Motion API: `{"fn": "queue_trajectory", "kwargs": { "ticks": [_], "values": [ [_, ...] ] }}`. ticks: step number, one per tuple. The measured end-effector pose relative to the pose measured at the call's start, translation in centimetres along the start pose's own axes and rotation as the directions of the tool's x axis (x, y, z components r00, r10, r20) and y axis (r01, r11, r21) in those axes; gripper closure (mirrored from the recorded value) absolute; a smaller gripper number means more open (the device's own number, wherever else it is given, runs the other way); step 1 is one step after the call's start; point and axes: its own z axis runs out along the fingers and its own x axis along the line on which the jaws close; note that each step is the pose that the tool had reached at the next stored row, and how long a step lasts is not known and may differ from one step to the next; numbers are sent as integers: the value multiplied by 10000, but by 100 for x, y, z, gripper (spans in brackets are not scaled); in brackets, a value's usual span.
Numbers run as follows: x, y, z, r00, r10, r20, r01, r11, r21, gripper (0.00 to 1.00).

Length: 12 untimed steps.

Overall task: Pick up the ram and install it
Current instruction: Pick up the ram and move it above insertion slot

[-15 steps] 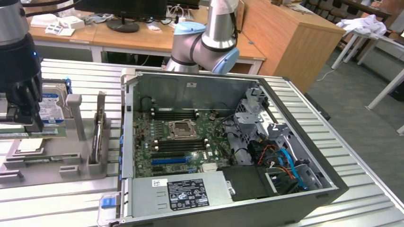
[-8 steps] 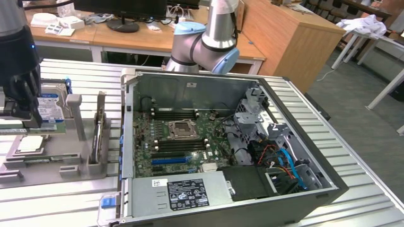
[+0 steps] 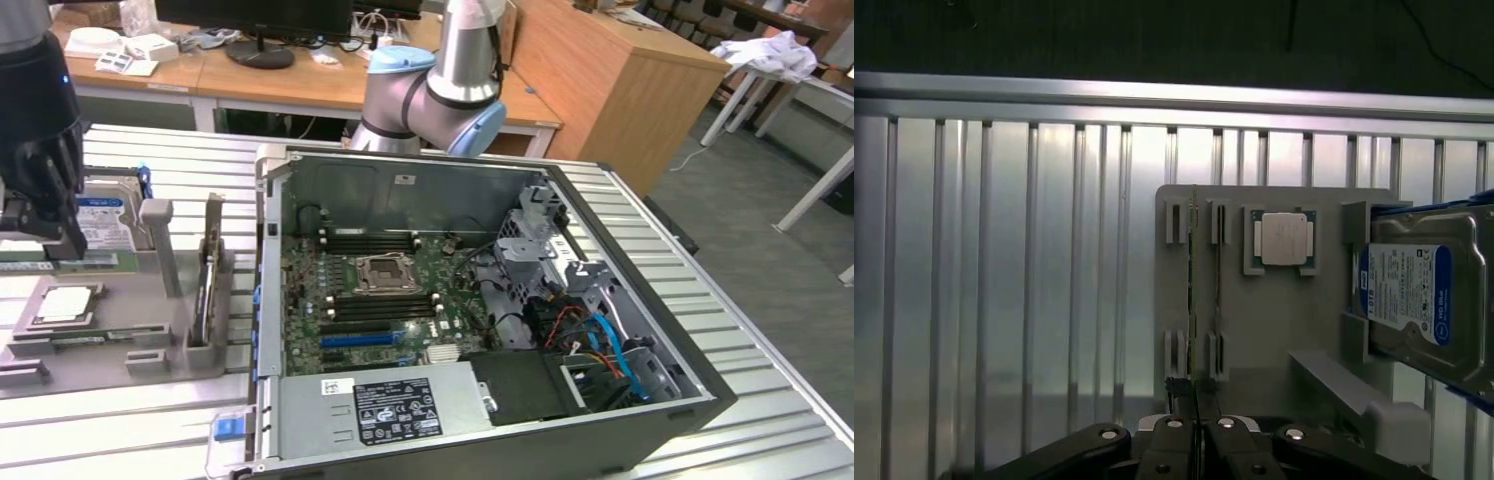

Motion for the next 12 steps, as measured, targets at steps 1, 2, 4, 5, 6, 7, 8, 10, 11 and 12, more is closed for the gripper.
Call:
{"fn": "queue_trajectory", "kwargs": {
  "ticks": [1, 2, 4, 5, 6, 7, 8, 10, 11, 12],
  "values": [
    [0, -1, -12, 10000, 1, 0, -1, 10000, -1, 89],
    [-1, -2, -24, 10000, 2, 0, -2, 10000, -1, 89],
    [-1, -4, -47, 10000, 3, -1, -3, 10000, -2, 89],
    [-1, -6, -58, 10000, 3, 0, -3, 10000, 0, 89],
    [-2, -7, -69, 10000, 4, 0, -4, 10000, 0, 89],
    [-2, -8, -79, 10000, 5, 0, -5, 10000, -1, 89],
    [-2, -9, -90, 10000, 5, -1, -5, 10000, -1, 89],
    [-3, -12, -112, 10000, 7, 0, -7, 10000, -1, 89],
    [-3, -13, -125, 10000, 7, 0, -7, 10000, -1, 89],
    [-3, -15, -137, 10000, 8, 0, -8, 10000, -1, 89]
  ]
}}
